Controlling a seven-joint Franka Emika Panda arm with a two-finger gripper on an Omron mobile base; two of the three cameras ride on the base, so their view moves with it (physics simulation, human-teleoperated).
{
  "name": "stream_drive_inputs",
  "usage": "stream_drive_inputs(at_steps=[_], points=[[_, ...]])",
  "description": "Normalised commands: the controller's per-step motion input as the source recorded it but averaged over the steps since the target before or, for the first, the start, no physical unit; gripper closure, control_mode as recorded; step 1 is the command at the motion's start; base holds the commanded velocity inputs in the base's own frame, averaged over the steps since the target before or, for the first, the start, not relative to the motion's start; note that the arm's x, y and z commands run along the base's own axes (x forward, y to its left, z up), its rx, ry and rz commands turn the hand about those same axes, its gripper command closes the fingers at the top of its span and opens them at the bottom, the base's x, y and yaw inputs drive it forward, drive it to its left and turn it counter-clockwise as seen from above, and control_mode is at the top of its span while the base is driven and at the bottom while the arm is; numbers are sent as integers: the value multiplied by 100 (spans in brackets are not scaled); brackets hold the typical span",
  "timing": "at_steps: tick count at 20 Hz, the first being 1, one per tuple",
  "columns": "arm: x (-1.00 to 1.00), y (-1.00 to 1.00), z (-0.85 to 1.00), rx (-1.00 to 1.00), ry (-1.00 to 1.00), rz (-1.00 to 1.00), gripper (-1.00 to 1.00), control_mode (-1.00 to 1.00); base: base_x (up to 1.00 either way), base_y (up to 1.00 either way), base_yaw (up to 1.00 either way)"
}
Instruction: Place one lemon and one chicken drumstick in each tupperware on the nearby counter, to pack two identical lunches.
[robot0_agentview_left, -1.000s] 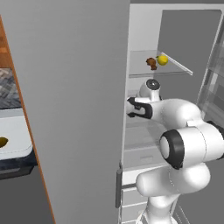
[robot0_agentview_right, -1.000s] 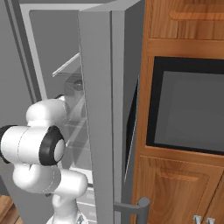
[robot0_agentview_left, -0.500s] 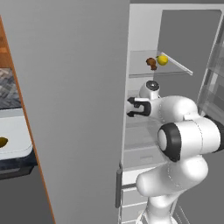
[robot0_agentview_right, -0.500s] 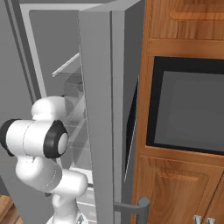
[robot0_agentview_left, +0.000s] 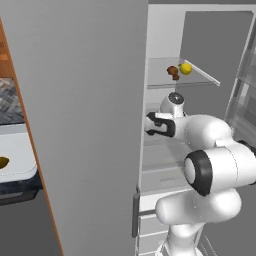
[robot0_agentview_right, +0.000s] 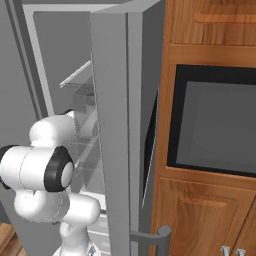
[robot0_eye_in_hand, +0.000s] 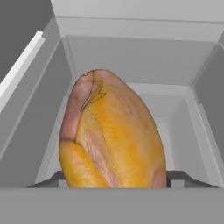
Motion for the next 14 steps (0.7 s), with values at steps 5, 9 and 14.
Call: stream_drive_inputs(at_steps=[5, 9, 14], points=[[-100, 38, 31, 5, -12, -9, 100, -100, 0, 0, 0], [-100, 33, 96, 15, -9, -23, 100, -100, 0, 0, 0], [-100, 9, 100, 24, -1, -29, 100, -100, 0, 0, 0]])
